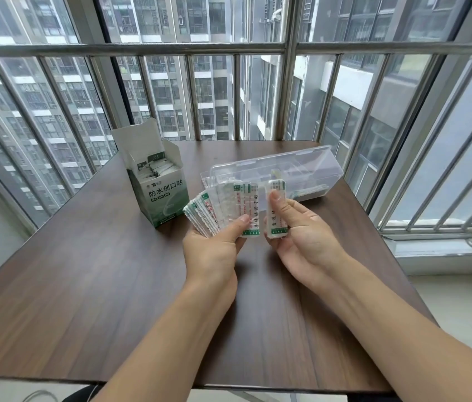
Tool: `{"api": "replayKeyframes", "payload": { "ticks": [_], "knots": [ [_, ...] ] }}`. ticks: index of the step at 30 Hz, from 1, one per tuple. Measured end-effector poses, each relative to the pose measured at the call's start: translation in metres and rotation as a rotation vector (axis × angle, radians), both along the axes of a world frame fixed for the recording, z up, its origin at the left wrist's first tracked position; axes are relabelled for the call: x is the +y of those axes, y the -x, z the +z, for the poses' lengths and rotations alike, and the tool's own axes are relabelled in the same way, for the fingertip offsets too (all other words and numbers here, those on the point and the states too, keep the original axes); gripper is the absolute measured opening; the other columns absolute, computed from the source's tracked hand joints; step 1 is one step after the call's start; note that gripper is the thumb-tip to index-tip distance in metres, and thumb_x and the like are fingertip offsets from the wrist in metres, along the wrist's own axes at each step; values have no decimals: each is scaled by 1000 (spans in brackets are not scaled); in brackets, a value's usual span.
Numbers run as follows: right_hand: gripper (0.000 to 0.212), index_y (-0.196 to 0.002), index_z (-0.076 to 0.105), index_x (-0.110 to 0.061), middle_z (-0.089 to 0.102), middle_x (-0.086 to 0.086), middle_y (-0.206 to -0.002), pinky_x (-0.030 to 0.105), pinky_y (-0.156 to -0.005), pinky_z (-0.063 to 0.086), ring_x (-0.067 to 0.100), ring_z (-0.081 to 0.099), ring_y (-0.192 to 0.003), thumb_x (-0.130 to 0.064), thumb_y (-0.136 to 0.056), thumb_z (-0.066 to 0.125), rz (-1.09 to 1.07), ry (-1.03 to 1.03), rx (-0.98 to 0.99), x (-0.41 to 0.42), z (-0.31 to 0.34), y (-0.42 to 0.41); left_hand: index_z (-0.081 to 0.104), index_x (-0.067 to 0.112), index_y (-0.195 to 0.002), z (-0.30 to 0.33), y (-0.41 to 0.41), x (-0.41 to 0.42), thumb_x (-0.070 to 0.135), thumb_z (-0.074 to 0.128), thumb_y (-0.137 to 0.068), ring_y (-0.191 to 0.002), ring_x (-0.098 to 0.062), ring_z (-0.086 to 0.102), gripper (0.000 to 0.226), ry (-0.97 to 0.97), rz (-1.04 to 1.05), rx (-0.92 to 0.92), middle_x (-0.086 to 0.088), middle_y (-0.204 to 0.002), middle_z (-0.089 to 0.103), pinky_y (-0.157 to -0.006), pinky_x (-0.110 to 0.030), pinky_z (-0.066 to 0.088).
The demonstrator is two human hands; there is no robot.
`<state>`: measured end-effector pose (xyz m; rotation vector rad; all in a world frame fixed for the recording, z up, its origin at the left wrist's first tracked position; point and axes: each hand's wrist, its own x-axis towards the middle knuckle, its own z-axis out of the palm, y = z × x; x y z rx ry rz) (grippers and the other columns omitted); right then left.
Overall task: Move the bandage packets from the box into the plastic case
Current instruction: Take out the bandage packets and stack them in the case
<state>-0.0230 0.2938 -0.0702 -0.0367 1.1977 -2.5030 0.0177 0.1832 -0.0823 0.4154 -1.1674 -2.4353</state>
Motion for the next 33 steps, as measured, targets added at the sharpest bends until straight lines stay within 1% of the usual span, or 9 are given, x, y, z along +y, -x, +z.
{"api": "replayKeyframes", "payload": {
  "ticks": [7, 12, 16, 20, 23, 26, 28, 31, 33],
  "knots": [
    [27, -113, 58, -2, 72, 16, -103, 23, -63, 58, 19, 70, -80, -6, -89, 69, -54, -41, 14, -11, -5, -6, 70, 2, -107, 2, -4, 5, -15, 72, -75, -92, -24, 74, 37, 2, -93, 19, -15, -101, 76, -70, -28, 59],
    [17, -109, 65, 0, 73, 15, -100, 22, -67, 57, 17, 69, -79, -9, -95, 62, -64, -118, 79, -11, -3, -6, 66, 1, -117, 2, -6, 4, -3, 66, -87, -100, -25, 72, 30, -3, -117, 35, -15, -109, 74, -76, -29, 59],
    [9, -99, 64, -16, 69, -3, -78, 23, -68, 48, 13, 63, -76, -19, -100, 55, -98, -124, 55, -1, 3, 1, 65, -1, -116, 4, -6, 2, -1, 62, -92, -85, -20, 73, 24, -45, -123, 5, -14, -100, 74, -72, -27, 60],
    [8, -97, 61, -13, 62, -4, -64, 21, -62, 47, 9, 58, -63, -20, -94, 59, -21, -95, 79, 3, 7, 1, 67, 0, -111, 9, -8, -3, 2, 57, -95, -85, -19, 74, 19, -138, -311, 0, -14, -98, 75, -73, -25, 60],
    [24, -108, 66, -7, 71, 5, -82, 21, -62, 55, 14, 64, -73, -22, -90, 59, 83, -66, 71, 3, 7, -1, 66, 0, -118, 12, -9, -3, 4, 57, -95, -100, -20, 71, 26, -184, -426, -9, -16, -115, 72, -82, -28, 60],
    [37, -129, 60, 2, 71, 18, -121, 34, -89, 55, 29, 67, -109, -22, -104, 46, 105, -162, 90, 2, 3, -2, 64, -1, -122, 9, -8, -2, 6, 61, -93, -98, -20, 70, 30, -139, -420, -54, -16, -121, 70, -81, -27, 60],
    [37, -129, 61, 0, 70, 18, -122, 43, -101, 49, 32, 64, -118, -23, -107, 43, 88, -252, 114, 0, 0, -1, 65, 0, -121, 5, -6, 0, 8, 62, -94, -92, -17, 71, 29, -48, -377, -74, -14, -116, 72, -76, -25, 60],
    [38, -122, 67, -1, 75, 14, -111, 38, -85, 53, 28, 70, -103, -25, -108, 40, 75, -319, 116, -6, -1, -2, 67, 1, -116, 1, -3, 4, 7, 62, -94, -78, -13, 70, 23, 33, -315, -82, -11, -102, 74, -65, -21, 57],
    [40, -109, 69, -3, 75, 4, -80, 27, -64, 48, 15, 68, -69, -29, -108, 39, 85, -287, 66, -8, 1, -3, 68, 0, -113, -1, -1, 3, 6, 62, -94, -75, -15, 69, 21, 37, -300, -92, -11, -97, 74, -63, -22, 56]
  ]
}}
